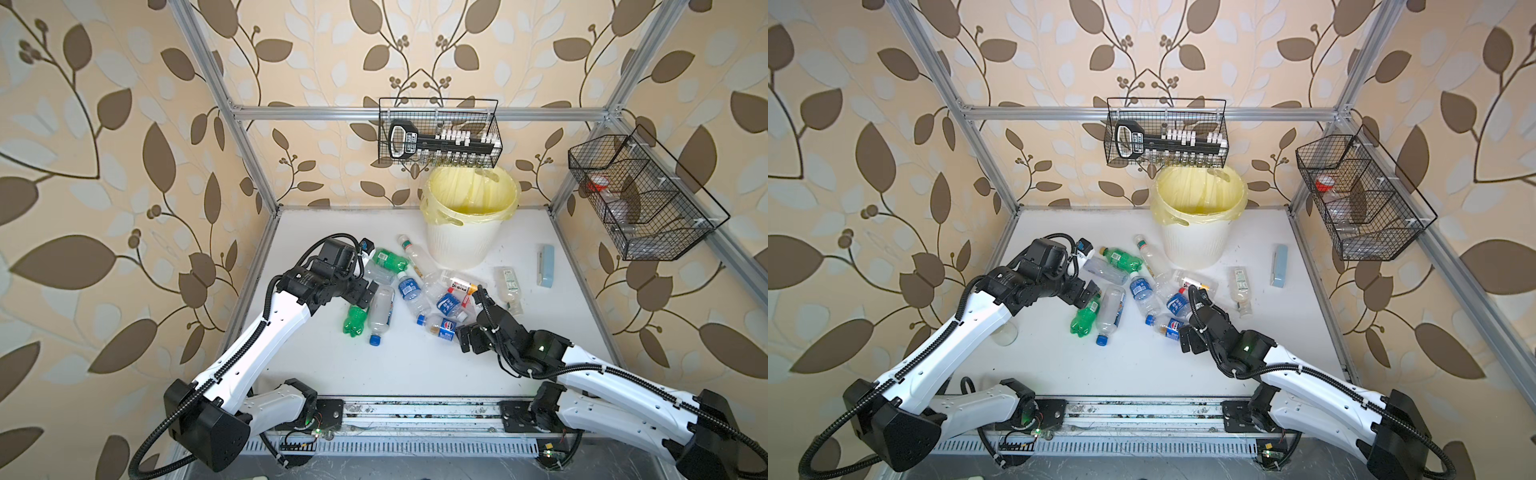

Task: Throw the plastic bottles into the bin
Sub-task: 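Grasp the blue-labelled Pepsi bottle with right gripper while left gripper hovers over Sprite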

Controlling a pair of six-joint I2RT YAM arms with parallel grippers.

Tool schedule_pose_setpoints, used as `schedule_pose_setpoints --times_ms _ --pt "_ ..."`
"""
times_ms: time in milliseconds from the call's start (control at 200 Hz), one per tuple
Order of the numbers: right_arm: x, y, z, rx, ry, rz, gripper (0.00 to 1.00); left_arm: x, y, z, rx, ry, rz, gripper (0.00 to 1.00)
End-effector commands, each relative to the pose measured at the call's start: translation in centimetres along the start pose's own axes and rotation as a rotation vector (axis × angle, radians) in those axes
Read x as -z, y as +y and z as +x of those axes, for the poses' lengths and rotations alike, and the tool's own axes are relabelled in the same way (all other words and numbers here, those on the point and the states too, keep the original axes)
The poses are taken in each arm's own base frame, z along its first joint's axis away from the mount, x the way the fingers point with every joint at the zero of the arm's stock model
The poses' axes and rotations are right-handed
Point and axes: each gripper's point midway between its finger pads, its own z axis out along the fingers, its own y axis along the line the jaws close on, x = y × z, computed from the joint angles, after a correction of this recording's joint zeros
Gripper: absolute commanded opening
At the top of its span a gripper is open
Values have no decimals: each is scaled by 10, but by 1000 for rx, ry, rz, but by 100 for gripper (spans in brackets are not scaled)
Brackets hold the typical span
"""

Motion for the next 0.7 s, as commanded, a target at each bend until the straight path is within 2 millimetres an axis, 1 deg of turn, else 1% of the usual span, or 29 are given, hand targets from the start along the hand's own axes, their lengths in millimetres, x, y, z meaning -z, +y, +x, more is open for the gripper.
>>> schedule_pose_setpoints --times_ms 0,150,270,385,515,625,695 --pt "2 14 -3 47 -5 -68 100 3 0 -2 -42 -43 46 99" --pt "3 15 -3 70 -1 -78 100 -6 7 13 20 -19 115 99" --pt "1 19 -2 84 11 -91 100 -17 11 24 33 4 123 99" --pt "-4 22 -3 95 26 -90 100 -22 12 27 61 -14 116 99" --pt "-10 27 -6 107 33 -96 100 -25 6 29 79 -37 147 99" --pt "-17 30 -6 116 49 -95 100 -27 13 34 103 -21 121 99" --pt "-21 33 -6 120 56 -106 100 -29 11 41 128 -11 152 99"
